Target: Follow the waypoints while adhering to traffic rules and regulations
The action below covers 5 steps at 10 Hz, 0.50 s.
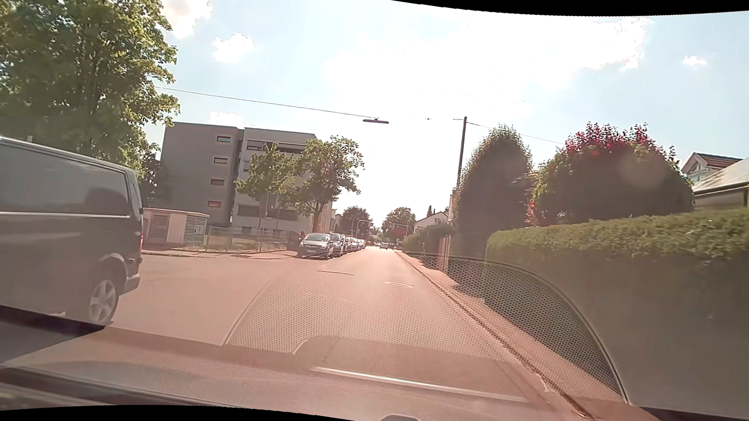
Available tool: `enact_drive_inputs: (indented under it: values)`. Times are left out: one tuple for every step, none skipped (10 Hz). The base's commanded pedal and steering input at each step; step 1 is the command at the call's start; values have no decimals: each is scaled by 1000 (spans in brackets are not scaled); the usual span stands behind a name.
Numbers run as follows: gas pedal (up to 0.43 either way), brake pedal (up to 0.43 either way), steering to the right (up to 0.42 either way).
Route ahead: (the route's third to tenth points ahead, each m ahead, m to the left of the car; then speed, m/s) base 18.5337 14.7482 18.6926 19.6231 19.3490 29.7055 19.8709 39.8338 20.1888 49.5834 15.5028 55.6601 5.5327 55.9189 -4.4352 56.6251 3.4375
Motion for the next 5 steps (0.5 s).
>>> enact_drive_inputs:
  values:
    - [47, 0, 4]
    - [47, 0, 4]
    - [47, 0, 4]
    - [47, 0, 3]
    - [47, 0, 2]
